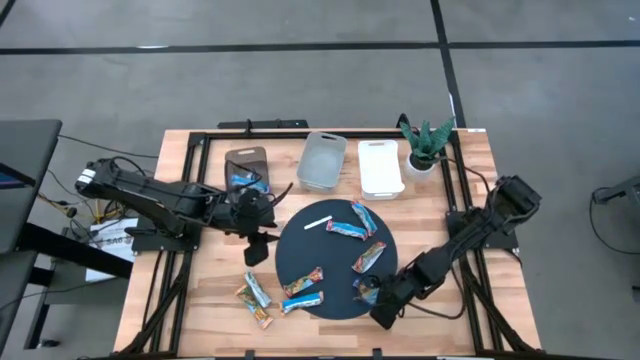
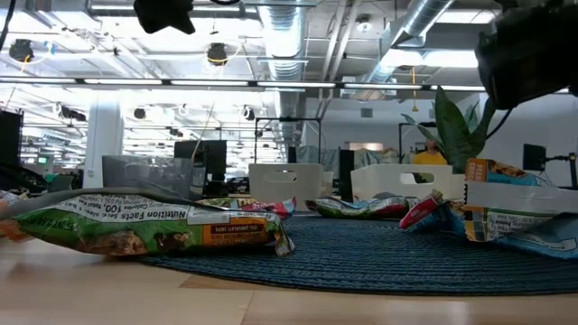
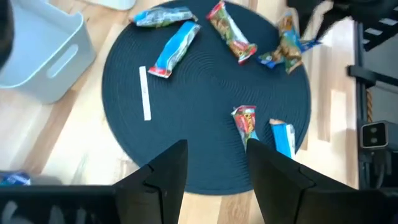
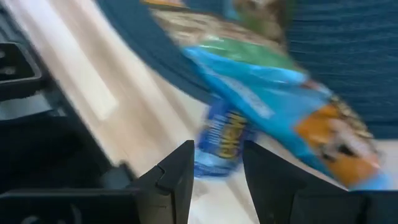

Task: Pick and place Granola Bars by type
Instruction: Put the blue granola bar into the black bin

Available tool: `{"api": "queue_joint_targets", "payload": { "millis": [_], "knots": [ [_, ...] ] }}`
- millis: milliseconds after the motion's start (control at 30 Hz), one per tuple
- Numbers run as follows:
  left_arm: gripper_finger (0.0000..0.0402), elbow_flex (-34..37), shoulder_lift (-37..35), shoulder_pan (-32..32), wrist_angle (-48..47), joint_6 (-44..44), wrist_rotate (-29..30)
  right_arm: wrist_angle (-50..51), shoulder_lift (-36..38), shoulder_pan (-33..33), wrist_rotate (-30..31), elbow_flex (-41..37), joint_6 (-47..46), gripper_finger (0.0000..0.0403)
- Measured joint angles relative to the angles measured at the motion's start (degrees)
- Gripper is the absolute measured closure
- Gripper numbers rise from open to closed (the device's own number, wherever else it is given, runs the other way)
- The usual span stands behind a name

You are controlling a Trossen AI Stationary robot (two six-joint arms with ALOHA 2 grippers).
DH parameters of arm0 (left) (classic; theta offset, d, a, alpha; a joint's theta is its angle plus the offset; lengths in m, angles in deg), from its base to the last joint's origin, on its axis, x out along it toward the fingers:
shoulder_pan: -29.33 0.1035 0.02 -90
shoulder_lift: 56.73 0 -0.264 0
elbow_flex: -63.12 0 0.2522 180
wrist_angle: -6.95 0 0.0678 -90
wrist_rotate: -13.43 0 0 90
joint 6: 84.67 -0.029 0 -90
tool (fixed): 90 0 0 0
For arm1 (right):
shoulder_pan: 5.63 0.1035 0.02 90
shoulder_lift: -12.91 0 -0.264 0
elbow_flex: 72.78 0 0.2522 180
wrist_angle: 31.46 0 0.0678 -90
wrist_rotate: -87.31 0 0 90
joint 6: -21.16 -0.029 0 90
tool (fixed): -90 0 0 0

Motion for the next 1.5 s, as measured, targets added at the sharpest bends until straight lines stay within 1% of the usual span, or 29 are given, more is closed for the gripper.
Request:
{"api": "queue_joint_targets", "payload": {
  "millis": [100, 333, 600, 667, 733, 867, 933, 1033, 1100, 1233, 1367, 1500],
  "knots": [
    [0.0244, 0.0, -0.4, 0.1, 0.2, 0.1, 0.3, -1.6, -0.6, 0.1, -0.2, 0.0, 0.0, 0.0275],
    [0.0244, 0.0, -0.5, 0.1, -0.2, 0.1, 0.4, 0.8, -0.6, -0.1, -0.1, 0.0, 0.0, 0.0275],
    [0.0244, 0.0, -0.5, 0.1, -0.2, 0.4, 0.6, -1.3, -4.0, -0.2, -1.7, 0.4, 0.0, 0.0277],
    [0.0244, 0.0, -0.5, 0.1, -0.2, 0.5, 0.4, -1.2, -4.0, -0.2, -1.6, 0.5, 0.1, 0.0286],
    [0.0244, 0.0, -0.5, 0.1, -0.2, 0.5, 0.3, 0.0, -3.8, -0.5, -0.7, 1.0, 0.3, 0.0308],
    [0.0244, 0.0, -0.5, 0.1, -0.2, 0.5, 0.3, 2.9, -3.5, -0.6, 0.4, 2.6, 3.4, 0.0374],
    [0.0244, 0.0, -0.5, 0.1, -0.2, 0.5, 0.3, 3.5, -3.6, -0.8, 0.4, 3.3, 5.1, 0.0393],
    [0.0244, 0.0, -0.5, 0.1, -0.2, 0.5, 0.3, 4.3, -3.7, -1.2, 0.5, 4.6, 6.2, 0.0393],
    [0.0244, 0.0, -0.5, 0.1, -0.1, 0.5, 0.3, 4.3, -3.5, -1.6, 0.1, 5.9, 8.6, 0.0399],
    [0.0244, 0.0, -0.5, 0.1, -0.1, 0.8, 0.0, 4.0, -0.9, -2.4, -0.8, 9.4, 15.5, 0.0401],
    [0.0244, 0.0, -0.5, 0.1, 0.7, 0.8, -0.2, 4.8, 3.2, -4.2, -0.9, 12.3, 23.6, 0.0402],
    [0.0244, 0.0, -0.4, 0.1, 3.5, 0.8, -0.2, 6.0, 7.8, -7.7, 3.6, 15.1, 28.6, 0.0402]
  ]
}}
